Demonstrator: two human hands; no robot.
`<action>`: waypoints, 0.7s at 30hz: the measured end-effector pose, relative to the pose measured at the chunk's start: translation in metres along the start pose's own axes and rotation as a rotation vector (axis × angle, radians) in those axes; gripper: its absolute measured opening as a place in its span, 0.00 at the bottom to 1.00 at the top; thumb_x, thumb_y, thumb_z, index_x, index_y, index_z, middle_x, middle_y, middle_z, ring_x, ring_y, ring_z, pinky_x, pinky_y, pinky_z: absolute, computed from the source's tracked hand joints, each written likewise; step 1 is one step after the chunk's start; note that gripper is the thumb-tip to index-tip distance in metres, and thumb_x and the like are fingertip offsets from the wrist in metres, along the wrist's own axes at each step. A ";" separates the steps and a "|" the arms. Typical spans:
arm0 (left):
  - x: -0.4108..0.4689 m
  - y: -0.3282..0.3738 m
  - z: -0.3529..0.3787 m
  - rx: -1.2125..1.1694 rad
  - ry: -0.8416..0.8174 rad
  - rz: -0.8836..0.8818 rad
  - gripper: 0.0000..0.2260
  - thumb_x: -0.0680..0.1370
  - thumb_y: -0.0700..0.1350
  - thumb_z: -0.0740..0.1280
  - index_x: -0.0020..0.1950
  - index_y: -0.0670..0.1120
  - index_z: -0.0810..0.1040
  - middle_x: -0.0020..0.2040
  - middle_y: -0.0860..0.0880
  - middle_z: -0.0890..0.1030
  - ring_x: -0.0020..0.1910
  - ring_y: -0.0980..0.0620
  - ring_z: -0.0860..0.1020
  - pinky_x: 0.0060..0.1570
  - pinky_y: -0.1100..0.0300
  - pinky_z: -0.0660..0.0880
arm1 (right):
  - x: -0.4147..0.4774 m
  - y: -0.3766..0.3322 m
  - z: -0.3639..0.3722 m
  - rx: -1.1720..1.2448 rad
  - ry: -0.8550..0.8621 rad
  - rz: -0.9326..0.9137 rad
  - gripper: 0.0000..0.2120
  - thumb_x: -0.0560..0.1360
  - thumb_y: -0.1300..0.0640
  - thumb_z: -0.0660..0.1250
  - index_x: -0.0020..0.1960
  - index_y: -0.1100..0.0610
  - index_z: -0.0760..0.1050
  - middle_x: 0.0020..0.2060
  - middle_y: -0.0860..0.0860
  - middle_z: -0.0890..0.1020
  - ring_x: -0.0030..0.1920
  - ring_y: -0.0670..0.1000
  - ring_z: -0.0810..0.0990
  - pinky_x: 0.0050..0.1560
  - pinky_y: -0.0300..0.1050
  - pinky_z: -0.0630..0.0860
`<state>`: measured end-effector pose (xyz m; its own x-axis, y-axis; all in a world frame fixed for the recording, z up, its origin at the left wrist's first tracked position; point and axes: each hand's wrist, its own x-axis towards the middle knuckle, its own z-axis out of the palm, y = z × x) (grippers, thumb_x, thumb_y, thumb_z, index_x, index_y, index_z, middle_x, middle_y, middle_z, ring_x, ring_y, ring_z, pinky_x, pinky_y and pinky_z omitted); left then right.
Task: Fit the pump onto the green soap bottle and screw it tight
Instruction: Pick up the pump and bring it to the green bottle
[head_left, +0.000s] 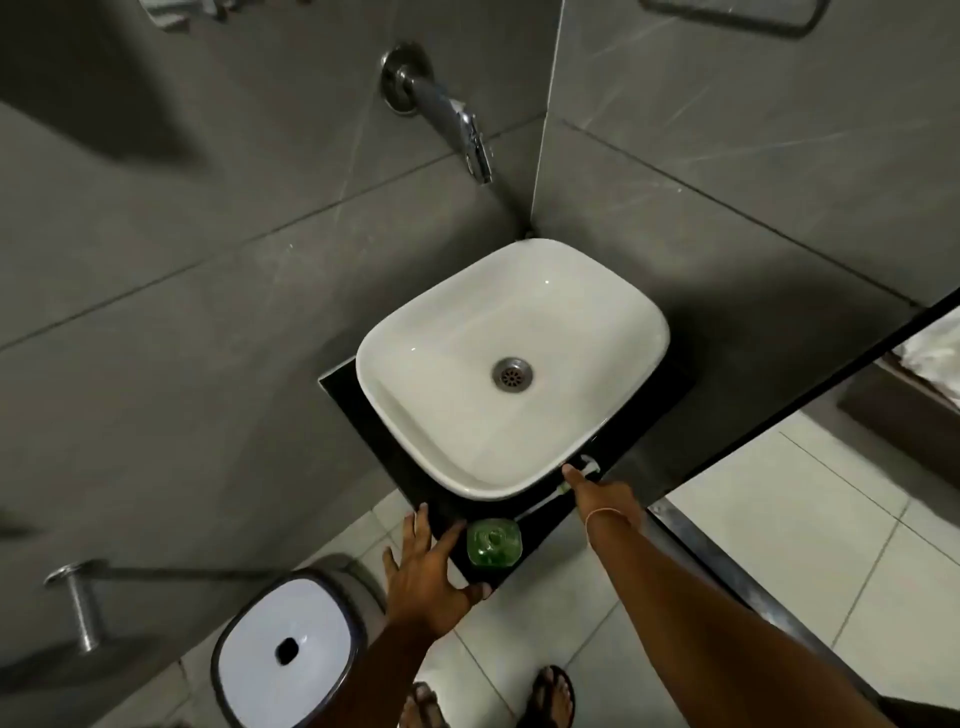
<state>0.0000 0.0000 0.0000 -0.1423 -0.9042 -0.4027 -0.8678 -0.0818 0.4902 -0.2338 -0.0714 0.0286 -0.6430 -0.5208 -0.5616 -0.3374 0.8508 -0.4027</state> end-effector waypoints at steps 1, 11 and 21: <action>0.001 0.001 0.000 -0.031 0.003 0.004 0.38 0.63 0.65 0.73 0.71 0.63 0.63 0.80 0.48 0.44 0.77 0.46 0.41 0.71 0.34 0.46 | 0.000 -0.003 0.001 0.005 -0.002 0.016 0.38 0.67 0.32 0.67 0.56 0.67 0.77 0.58 0.66 0.80 0.59 0.66 0.78 0.59 0.57 0.73; 0.015 0.003 0.007 -0.083 0.132 0.028 0.30 0.62 0.64 0.74 0.62 0.64 0.74 0.80 0.46 0.44 0.77 0.46 0.36 0.72 0.37 0.38 | 0.019 -0.006 0.008 0.197 -0.056 0.137 0.34 0.68 0.39 0.72 0.58 0.68 0.75 0.58 0.65 0.80 0.58 0.67 0.78 0.61 0.60 0.73; 0.019 -0.003 0.014 -0.005 0.195 0.090 0.31 0.62 0.71 0.69 0.62 0.61 0.75 0.79 0.46 0.44 0.74 0.49 0.29 0.74 0.38 0.39 | -0.119 0.031 -0.034 0.801 0.253 -0.327 0.17 0.62 0.32 0.73 0.45 0.41 0.80 0.52 0.42 0.79 0.59 0.50 0.77 0.58 0.49 0.75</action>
<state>-0.0070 -0.0114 -0.0198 -0.1235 -0.9720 -0.2000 -0.8531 0.0010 0.5218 -0.1908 0.0194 0.1074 -0.7632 -0.6168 -0.1926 -0.0107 0.3101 -0.9507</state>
